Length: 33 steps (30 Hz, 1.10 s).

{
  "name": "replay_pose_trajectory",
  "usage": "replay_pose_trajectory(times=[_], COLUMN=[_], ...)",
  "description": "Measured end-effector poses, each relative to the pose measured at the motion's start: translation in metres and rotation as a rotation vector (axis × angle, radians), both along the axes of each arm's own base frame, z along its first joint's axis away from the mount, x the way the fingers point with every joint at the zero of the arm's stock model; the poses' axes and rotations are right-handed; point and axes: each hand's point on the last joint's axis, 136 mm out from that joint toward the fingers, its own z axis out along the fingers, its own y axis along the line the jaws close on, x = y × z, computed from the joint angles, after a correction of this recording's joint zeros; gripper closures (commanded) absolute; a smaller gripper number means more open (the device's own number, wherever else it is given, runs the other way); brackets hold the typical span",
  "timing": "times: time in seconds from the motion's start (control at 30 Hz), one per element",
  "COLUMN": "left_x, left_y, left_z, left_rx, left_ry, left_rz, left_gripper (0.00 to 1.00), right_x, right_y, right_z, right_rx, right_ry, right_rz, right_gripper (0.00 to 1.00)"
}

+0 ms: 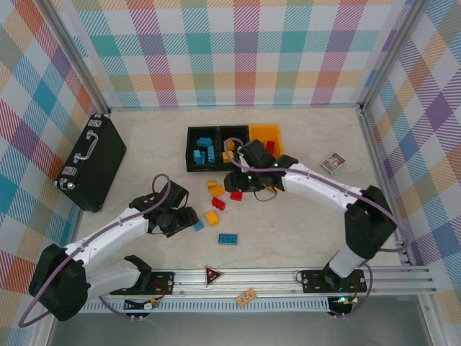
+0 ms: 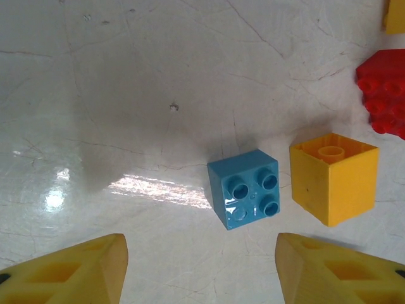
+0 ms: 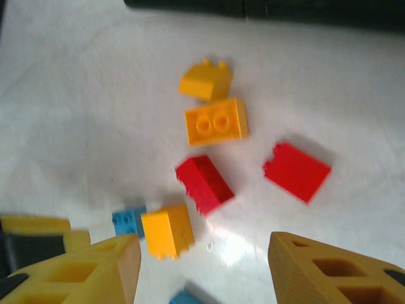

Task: Sort the legos into containers by color
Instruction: Pick up the lego from the middle-left of the table.

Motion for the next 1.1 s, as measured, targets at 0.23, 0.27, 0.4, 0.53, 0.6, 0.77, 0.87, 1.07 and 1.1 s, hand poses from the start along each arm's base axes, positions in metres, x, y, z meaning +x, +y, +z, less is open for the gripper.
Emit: replay_pose_trajectory(times=[0.23,0.27,0.4,0.53,0.6,0.77,0.87,1.07,1.1], left_x=[0.001,0.002,0.006,0.009,0.011,0.013,0.01,0.012,0.014], left_y=[-0.008,-0.01,-0.017,-0.024,-0.025,-0.029,-0.024,-0.025,-0.026], left_z=[-0.01,-0.011,-0.016,-0.024,-0.029,-0.041,-0.043,-0.04,-0.037], left_rx=[0.041,0.043,0.058,0.072,0.083,0.111,0.145,0.15,0.147], left_ry=[0.036,0.038,0.046,0.064,0.075,0.105,0.12,0.114,0.108], left_rz=[-0.004,-0.006,-0.017,-0.027,-0.028,-0.031,-0.027,-0.03,-0.033], left_gripper=[0.36,0.36,0.36,0.36,0.37,0.53,0.65,0.72,0.72], right_x=[-0.061,-0.068,-0.089,-0.099,-0.1,-0.101,-0.102,-0.105,-0.106], right_y=[-0.034,-0.038,-0.054,-0.062,-0.063,-0.062,-0.062,-0.058,-0.057], right_z=[-0.018,-0.02,-0.031,-0.036,-0.037,-0.041,-0.043,-0.041,-0.04], right_rx=[0.04,0.044,0.055,0.066,0.072,0.088,0.088,0.1,0.104], right_ry=[0.061,0.069,0.096,0.113,0.116,0.129,0.136,0.141,0.14], right_rz=[0.049,0.049,0.042,0.025,0.017,0.002,-0.002,0.005,0.012], right_gripper=[0.38,0.38,0.38,0.38,0.38,0.39,0.39,0.39,0.39])
